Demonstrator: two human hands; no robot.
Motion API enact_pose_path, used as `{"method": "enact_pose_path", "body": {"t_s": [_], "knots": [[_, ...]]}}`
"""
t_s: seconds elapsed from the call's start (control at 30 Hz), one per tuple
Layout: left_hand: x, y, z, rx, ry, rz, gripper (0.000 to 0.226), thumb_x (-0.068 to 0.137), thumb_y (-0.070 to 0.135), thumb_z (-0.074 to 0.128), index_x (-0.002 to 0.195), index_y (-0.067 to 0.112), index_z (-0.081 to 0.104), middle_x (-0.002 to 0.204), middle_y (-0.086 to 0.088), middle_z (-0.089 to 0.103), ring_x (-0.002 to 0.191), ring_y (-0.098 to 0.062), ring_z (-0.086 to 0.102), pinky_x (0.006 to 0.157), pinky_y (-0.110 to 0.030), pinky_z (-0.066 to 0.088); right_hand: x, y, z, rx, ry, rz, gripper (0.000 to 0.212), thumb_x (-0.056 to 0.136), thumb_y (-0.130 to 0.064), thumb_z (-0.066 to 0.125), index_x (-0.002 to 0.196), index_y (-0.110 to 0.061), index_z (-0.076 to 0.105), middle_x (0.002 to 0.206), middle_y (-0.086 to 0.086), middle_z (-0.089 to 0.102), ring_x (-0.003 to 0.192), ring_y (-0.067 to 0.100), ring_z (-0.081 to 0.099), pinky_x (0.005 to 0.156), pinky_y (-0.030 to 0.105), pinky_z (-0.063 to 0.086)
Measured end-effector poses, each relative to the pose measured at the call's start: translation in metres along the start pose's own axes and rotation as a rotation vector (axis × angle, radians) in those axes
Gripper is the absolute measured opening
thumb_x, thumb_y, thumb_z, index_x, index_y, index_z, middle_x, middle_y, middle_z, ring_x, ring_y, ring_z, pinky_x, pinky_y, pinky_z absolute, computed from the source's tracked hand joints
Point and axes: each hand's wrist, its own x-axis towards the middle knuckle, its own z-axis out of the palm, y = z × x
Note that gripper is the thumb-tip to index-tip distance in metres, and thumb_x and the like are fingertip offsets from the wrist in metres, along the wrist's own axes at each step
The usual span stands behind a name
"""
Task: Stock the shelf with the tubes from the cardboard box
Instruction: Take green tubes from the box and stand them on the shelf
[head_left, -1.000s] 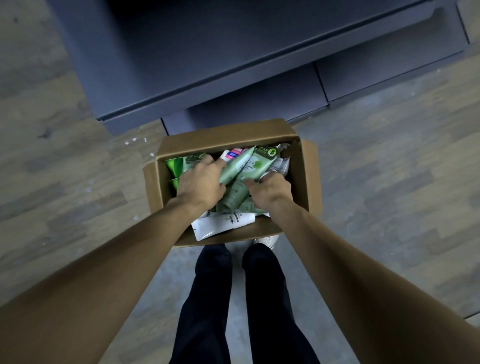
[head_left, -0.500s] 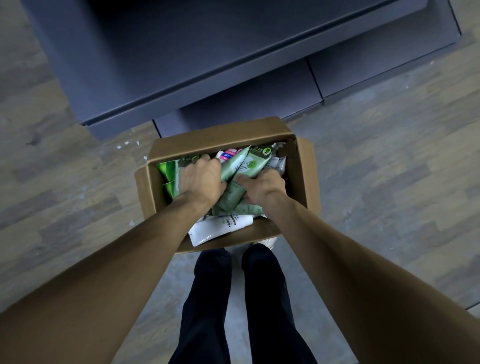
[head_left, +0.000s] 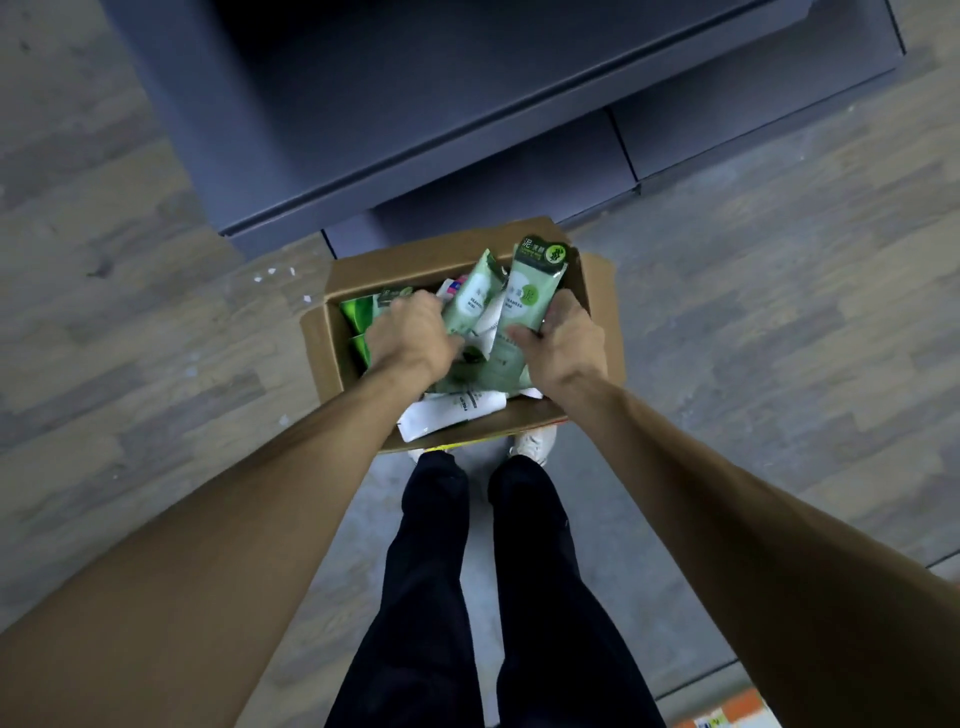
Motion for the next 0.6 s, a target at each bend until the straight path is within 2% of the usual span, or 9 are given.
{"method": "enact_pose_path", "body": {"t_s": [0.1, 0.17, 0.37, 0.5, 0.6], "knots": [[-0.023, -0.001, -0.019, -0.186, -0.022, -0.009, 0.035, 0.079, 0.043, 0.075, 0.109, 0.025, 0.07, 0.107, -0.005, 0.071, 0.099, -0.029, 0.067, 0.077, -0.032, 0.053, -0.017, -0.012, -0.025, -0.021, 0.02, -0.076, 0.034, 0.086, -0.031, 0.071, 0.107, -0.012, 0.052, 0.1, 0.012, 0.068, 0.099, 0.032, 0.062, 0.081, 0.034, 0.05], [-0.039, -0.002, -0.031, -0.329, -0.02, 0.016, 0.03, 0.081, 0.035, 0.075, 0.109, 0.024, 0.071, 0.108, -0.003, 0.071, 0.101, -0.027, 0.065, 0.083, -0.034, 0.054, -0.03, -0.021, -0.039, -0.047, 0.018, -0.138, 0.035, 0.085, -0.031, 0.072, 0.107, -0.013, 0.051, 0.097, 0.011, 0.069, 0.097, 0.032, 0.063, 0.084, 0.041, 0.052], [-0.086, 0.004, -0.066, -0.67, 0.11, 0.06, 0.042, 0.085, 0.02, 0.074, 0.125, 0.011, 0.065, 0.125, -0.007, 0.063, 0.111, -0.023, 0.058, 0.093, -0.027, 0.044, -0.07, -0.046, -0.073, 0.09, 0.032, -0.242, 0.037, 0.084, -0.025, 0.074, 0.109, -0.013, 0.05, 0.097, 0.007, 0.071, 0.092, 0.028, 0.069, 0.08, 0.046, 0.056], [-0.112, 0.012, -0.088, -0.845, 0.136, 0.066, 0.043, 0.088, 0.018, 0.072, 0.129, 0.01, 0.061, 0.115, 0.003, 0.058, 0.108, -0.013, 0.052, 0.087, -0.026, 0.042, -0.088, -0.054, -0.094, 0.101, 0.011, -0.358, 0.033, 0.086, -0.027, 0.07, 0.11, -0.023, 0.046, 0.1, 0.001, 0.071, 0.09, 0.022, 0.07, 0.078, 0.045, 0.058], [-0.13, 0.018, -0.104, -0.885, 0.137, 0.108, 0.035, 0.089, 0.021, 0.07, 0.124, 0.017, 0.065, 0.111, 0.008, 0.063, 0.105, -0.015, 0.056, 0.085, -0.027, 0.044, -0.103, -0.057, -0.112, 0.124, -0.005, -0.427, 0.031, 0.088, -0.022, 0.067, 0.11, -0.028, 0.045, 0.098, -0.006, 0.071, 0.089, 0.016, 0.07, 0.078, 0.043, 0.059]]}}
